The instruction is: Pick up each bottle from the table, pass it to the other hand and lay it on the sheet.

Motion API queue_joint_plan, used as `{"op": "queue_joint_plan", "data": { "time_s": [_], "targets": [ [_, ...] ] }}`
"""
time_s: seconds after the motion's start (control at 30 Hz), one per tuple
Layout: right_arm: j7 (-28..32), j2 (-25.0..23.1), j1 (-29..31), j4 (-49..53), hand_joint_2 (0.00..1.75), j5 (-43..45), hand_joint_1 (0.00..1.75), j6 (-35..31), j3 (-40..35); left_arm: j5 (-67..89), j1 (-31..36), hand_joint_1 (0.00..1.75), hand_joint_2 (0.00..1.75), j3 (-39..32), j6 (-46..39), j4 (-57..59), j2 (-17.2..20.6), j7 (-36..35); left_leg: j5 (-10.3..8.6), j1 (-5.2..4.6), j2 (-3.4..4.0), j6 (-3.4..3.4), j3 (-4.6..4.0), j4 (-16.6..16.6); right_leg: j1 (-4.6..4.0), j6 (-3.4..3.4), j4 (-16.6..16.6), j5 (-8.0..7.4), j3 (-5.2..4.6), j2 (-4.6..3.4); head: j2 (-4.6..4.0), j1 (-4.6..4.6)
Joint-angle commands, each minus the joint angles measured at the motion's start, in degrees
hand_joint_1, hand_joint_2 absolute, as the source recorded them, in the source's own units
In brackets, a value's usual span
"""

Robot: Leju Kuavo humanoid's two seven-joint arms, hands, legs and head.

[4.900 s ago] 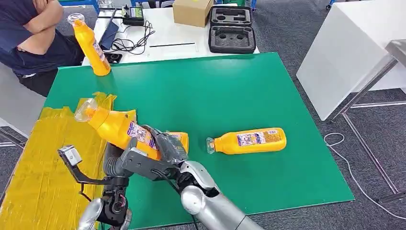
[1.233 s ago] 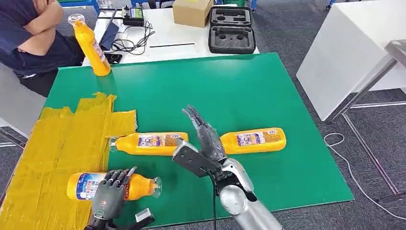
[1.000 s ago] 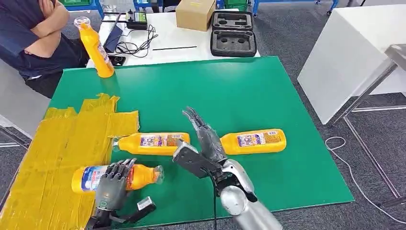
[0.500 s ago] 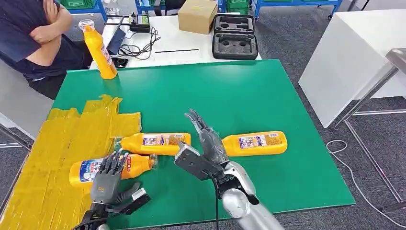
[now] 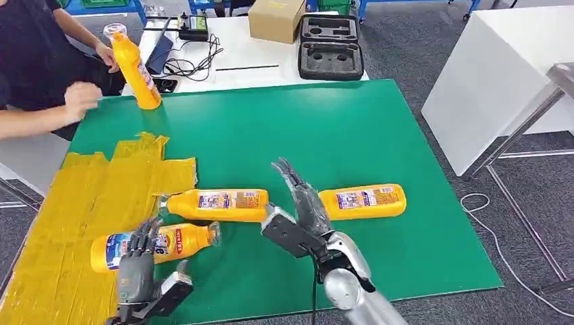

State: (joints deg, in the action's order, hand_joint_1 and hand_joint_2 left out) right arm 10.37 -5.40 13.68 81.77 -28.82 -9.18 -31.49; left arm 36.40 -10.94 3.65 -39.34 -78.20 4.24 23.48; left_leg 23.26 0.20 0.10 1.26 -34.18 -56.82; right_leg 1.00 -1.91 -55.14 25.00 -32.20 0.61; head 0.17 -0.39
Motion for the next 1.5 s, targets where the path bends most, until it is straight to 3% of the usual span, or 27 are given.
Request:
{"op": "queue_joint_plan", "data": {
  "time_s": [0.03,0.07,0.13,0.17,0.23,0.37,0.5,0.67,0.83,1.1,1.27,1.5],
  "targets": [
    [6.3,5.4,-2.3,2.0,0.0,4.3,0.0,0.6,6.0,-7.2,-3.0,0.0,0.0,-0.7,-0.2,-18.7,0.4,4.8,0.15,0.07,-0.14,-0.02,-0.06,-0.1,-0.06,0.06,0.0,0.13,0.07,0.1,0.0,-0.02],
    [7.6,7.5,-3.8,2.6,0.0,4.7,0.0,0.8,6.9,-14.2,-3.5,0.0,0.0,-0.8,-0.7,-22.2,0.3,9.8,0.15,0.06,-0.02,-0.01,-0.06,-0.1,-0.06,0.05,0.0,0.1,0.07,-0.01,0.0,-0.02],
    [9.0,10.6,-5.6,2.8,0.0,8.5,0.0,5.2,9.4,-22.1,-4.2,0.0,0.0,-1.0,0.0,-27.5,0.2,12.9,0.1,0.08,-0.11,0.0,-0.19,-0.1,-0.08,0.03,0.0,0.05,0.0,0.07,0.0,-0.02],
    [9.1,12.6,-6.3,2.2,1.75,9.2,0.0,7.9,11.2,-25.3,-4.8,0.0,0.0,-1.1,0.3,-30.3,0.1,13.8,0.18,0.1,-0.11,-0.04,-0.15,-0.1,-0.1,0.07,0.0,0.09,0.01,0.04,0.0,-0.06],
    [9.0,16.8,-6.1,0.4,1.75,8.6,0.0,12.5,12.7,-32.2,-5.7,0.0,0.0,-0.6,3.0,-34.0,-0.1,14.8,0.08,0.05,-0.26,0.0,-0.31,-0.1,-0.06,0.0,0.1,0.05,-0.16,0.19,0.0,-0.04],
    [8.8,26.2,-6.6,0.7,1.75,2.3,0.0,15.8,16.9,-35.4,-5.1,0.0,0.0,-1.7,6.9,-33.5,-2.2,15.3,0.13,0.0,-0.21,0.03,-0.4,-0.1,0.0,-0.01,0.0,0.05,-0.19,0.14,0.0,-0.02],
    [10.0,26.5,-8.0,1.9,1.75,2.1,0.0,18.3,20.2,-35.3,-4.3,0.0,0.0,-2.8,8.3,-31.9,-3.1,16.0,0.13,-0.13,-0.23,0.05,-0.37,-0.1,0.17,-0.03,0.0,0.04,-0.21,0.14,0.0,-0.04],
    [7.3,39.6,-8.6,3.7,1.75,-3.0,0.0,20.7,21.4,-35.9,-3.5,0.0,0.0,-4.9,11.0,-29.1,-3.9,16.0,0.2,-0.21,-0.21,0.07,-0.4,-0.1,0.19,-0.06,0.0,0.04,-0.24,0.11,0.0,-0.04],
    [5.0,37.0,-6.3,3.0,1.75,-15.1,0.0,15.0,22.8,-34.1,-4.7,0.0,0.0,-6.3,11.7,-30.5,-5.1,16.5,0.21,-0.23,0.12,0.11,-0.4,-0.1,0.2,-0.06,0.0,-0.03,-0.29,-0.21,0.0,-0.07],
    [4.6,36.4,-4.9,1.5,1.75,-17.7,0.0,13.5,21.5,-33.9,-5.2,0.0,0.0,-6.2,11.7,-31.0,-5.4,16.5,0.2,-0.21,0.22,0.1,-0.38,-0.1,0.17,-0.06,0.0,-0.06,-0.29,-0.32,0.0,-0.07],
    [4.5,34.4,4.9,-8.8,1.75,-25.7,0.0,9.5,13.0,-33.3,-4.8,0.0,0.0,-6.4,11.4,-31.3,-6.0,16.5,0.23,-0.15,0.37,0.1,-0.32,0.0,0.12,-0.06,0.1,-0.11,-0.23,-0.48,0.0,-0.07],
    [5.7,30.5,12.6,-17.7,1.75,-26.4,0.0,9.6,4.6,-33.4,-5.2,0.0,0.0,-6.2,11.4,-31.9,-5.8,16.5,0.08,-0.15,0.42,0.19,-0.38,0.0,0.12,-0.14,0.1,-0.17,-0.3,-0.41,0.0,-0.07]
  ]
}}
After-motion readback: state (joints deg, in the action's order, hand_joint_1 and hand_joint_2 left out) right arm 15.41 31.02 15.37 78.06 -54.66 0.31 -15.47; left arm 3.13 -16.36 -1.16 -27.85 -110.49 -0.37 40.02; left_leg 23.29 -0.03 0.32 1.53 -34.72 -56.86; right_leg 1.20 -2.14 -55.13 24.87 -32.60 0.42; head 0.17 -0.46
